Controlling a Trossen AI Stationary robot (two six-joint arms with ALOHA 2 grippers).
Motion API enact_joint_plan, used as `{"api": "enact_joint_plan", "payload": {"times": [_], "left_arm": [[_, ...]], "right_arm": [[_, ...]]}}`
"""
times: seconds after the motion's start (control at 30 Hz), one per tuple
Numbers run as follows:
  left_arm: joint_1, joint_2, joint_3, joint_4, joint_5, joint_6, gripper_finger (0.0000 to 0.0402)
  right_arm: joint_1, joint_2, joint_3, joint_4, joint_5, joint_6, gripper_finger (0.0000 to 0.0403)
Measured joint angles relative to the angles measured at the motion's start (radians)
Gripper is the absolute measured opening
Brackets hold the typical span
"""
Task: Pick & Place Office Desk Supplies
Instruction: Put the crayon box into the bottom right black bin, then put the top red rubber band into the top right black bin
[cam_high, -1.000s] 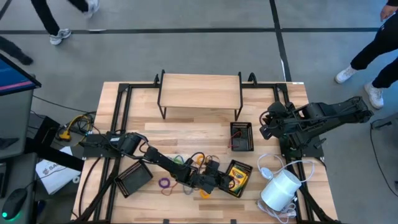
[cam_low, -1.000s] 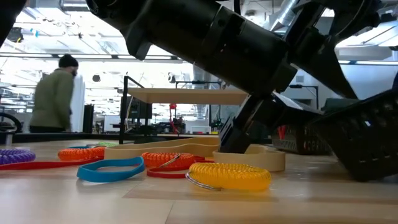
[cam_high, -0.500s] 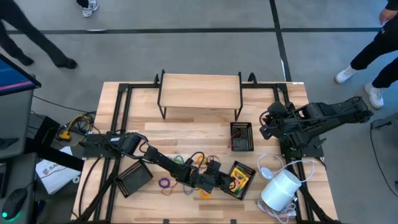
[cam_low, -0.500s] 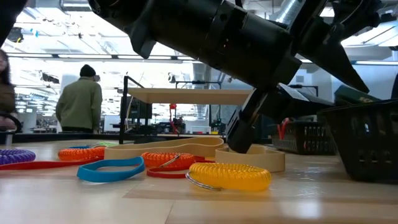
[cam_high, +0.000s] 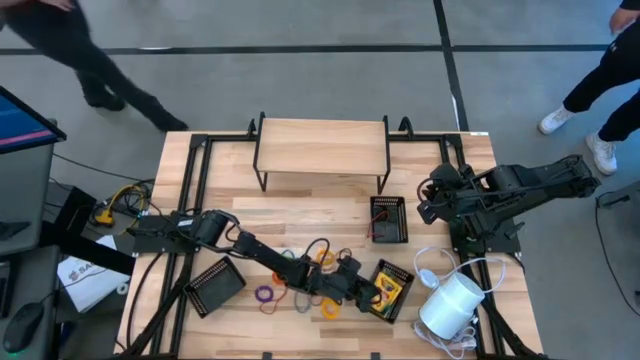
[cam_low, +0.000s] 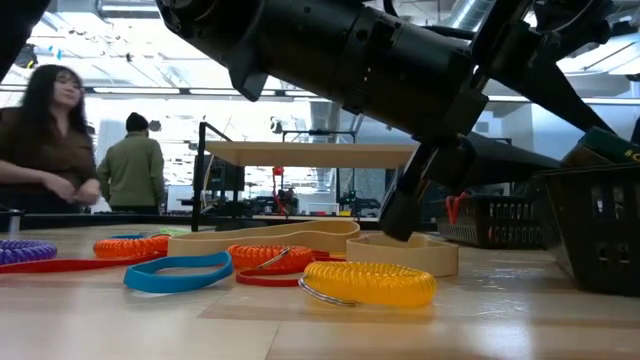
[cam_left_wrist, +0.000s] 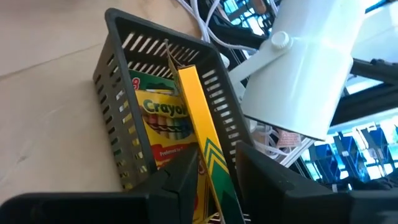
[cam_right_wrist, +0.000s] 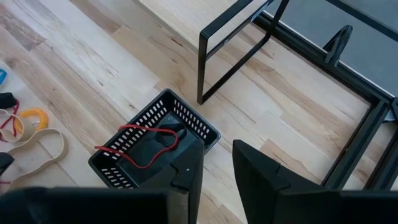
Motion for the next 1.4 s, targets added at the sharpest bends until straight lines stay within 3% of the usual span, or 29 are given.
{"api": "enact_joint_plan", "payload": {"times": [0.33,0.67,0.9,1.1,1.4], "left_arm": [[0.002,-0.001,0.0,0.011,0.001,0.152,0.0105],[0.012,-0.001,0.0,0.031,0.0,0.265,0.014],[0.021,-0.002,0.0,0.032,0.011,0.278,0.0144],[0.021,-0.059,0.0,-0.064,-0.005,0.394,0.0139],[0.033,-0.201,-0.008,-0.239,-0.107,0.591,0.0135]], "right_arm": [[0.0,0.0,0.0,0.014,0.0,0.0,0.0084],[0.0,0.001,0.0,0.014,-0.001,0.0,0.0084],[0.0,0.001,0.0,0.014,-0.003,0.0,0.0084],[0.0,0.002,0.0,0.014,-0.017,0.0,0.0084],[0.0,0.002,0.0,0.014,-0.023,-0.003,0.0084]]}}
